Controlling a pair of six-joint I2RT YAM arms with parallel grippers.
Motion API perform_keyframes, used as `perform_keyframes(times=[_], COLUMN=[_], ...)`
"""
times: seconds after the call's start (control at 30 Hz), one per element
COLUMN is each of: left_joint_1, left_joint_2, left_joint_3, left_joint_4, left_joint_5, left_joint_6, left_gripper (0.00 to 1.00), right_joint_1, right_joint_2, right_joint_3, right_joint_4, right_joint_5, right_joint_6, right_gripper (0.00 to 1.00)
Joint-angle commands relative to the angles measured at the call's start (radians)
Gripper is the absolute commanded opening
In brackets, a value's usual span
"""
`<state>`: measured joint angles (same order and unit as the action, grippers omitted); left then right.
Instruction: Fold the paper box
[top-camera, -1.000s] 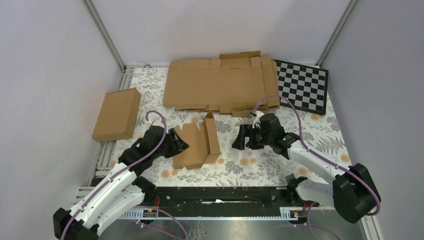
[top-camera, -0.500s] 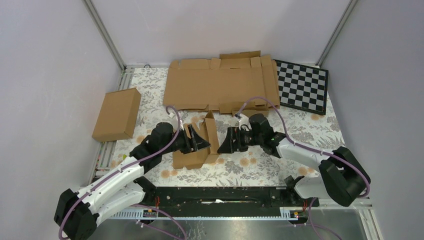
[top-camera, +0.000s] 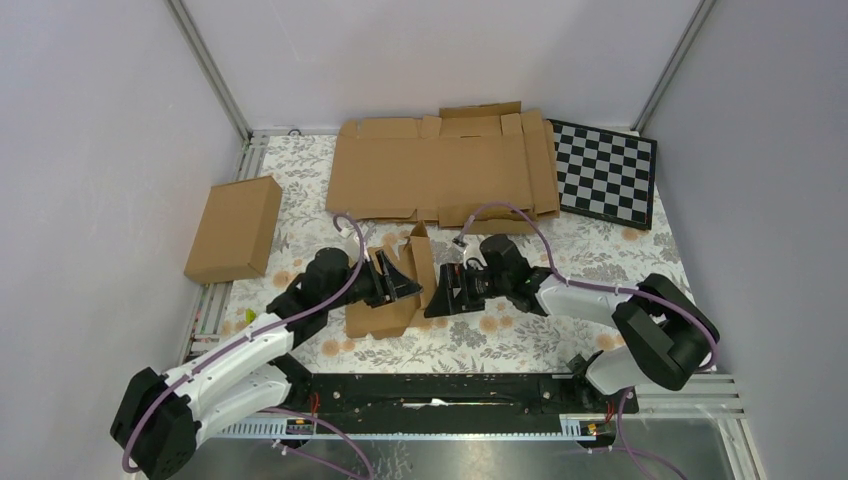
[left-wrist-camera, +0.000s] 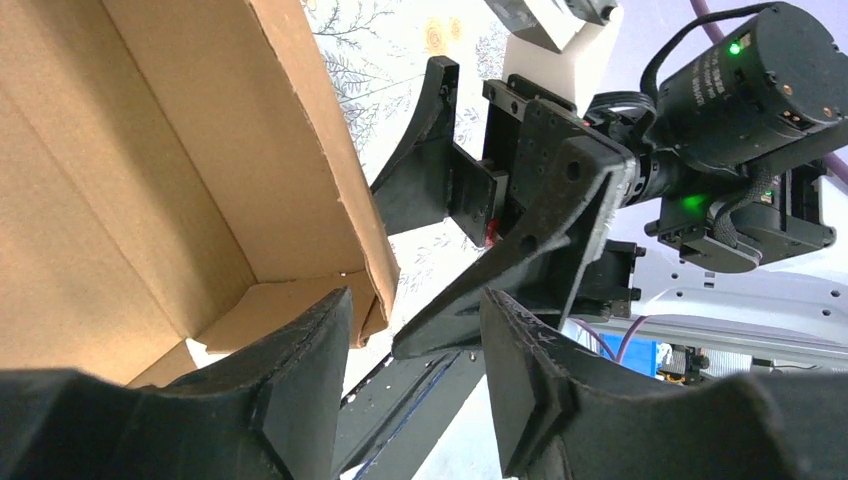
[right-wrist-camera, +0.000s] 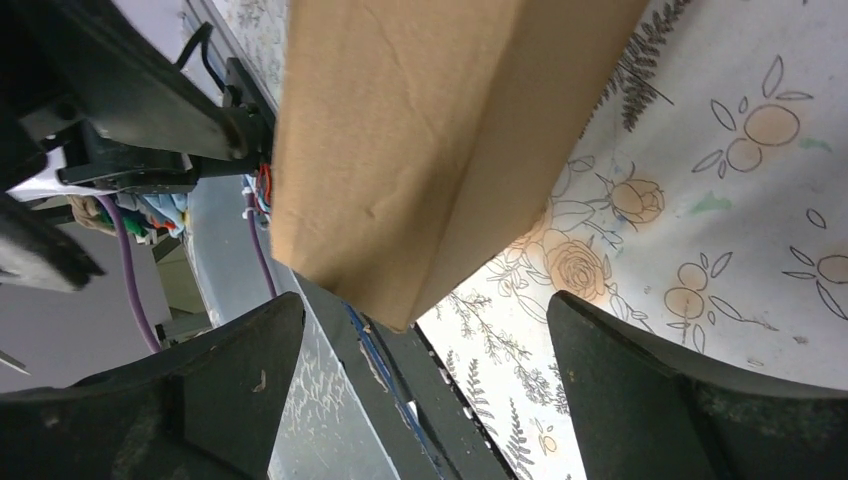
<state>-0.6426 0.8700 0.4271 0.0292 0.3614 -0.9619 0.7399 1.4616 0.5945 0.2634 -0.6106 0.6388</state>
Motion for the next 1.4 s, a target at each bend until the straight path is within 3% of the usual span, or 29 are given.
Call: perform_keyframes(times=[0.0,0.3,0.6,0.87,1.0,1.2,1.37], left_joint_1=[-0.002,-0.002,0.014,0.024,0.024,0.027,0.027], left_joint_2=[0.03,0.078,0.047,-0.002,-0.017,-0.033,-0.048], left_joint_3=[0.011,0.009,-0.049,-0.056,-0.048,-0.045,-0.041], left_joint_4=[0.114,0.125,0.135,0.08,0.051,0.004,-0.028], left_joint_5=[-0.003,-0.036,-0.068,-0.099,-0.122,-0.157,-0.182], left_joint_6=[-0.006,0.002,-0.006,0.01,0.023,0.041,0.056], left_gripper=[0.5,0.45,0.4,0.38,0.38,0.37,0.37], right_joint_1=[0.007,0.006,0.006,0.019,0.053,0.12,0.121], right_joint_2=[-0.058,0.036,0.165,0.225,0.239,0.261,0.251], right_joint_3=[0.03,0.101,0.062,0.056,0.106,0.23,0.256], right_joint_4=[0.06,0.003,0.131,0.145,0.071,-0.157,-0.188], right_joint_5=[0.014,0.065,-0.019,-0.023,-0.002,0.182,0.2], right_joint_6=[0.021,0.06,0.13,0.128,0.092,-0.002,-0.017], right_gripper=[1.0,0.99,0.92,0.93,0.97,0.99,0.99])
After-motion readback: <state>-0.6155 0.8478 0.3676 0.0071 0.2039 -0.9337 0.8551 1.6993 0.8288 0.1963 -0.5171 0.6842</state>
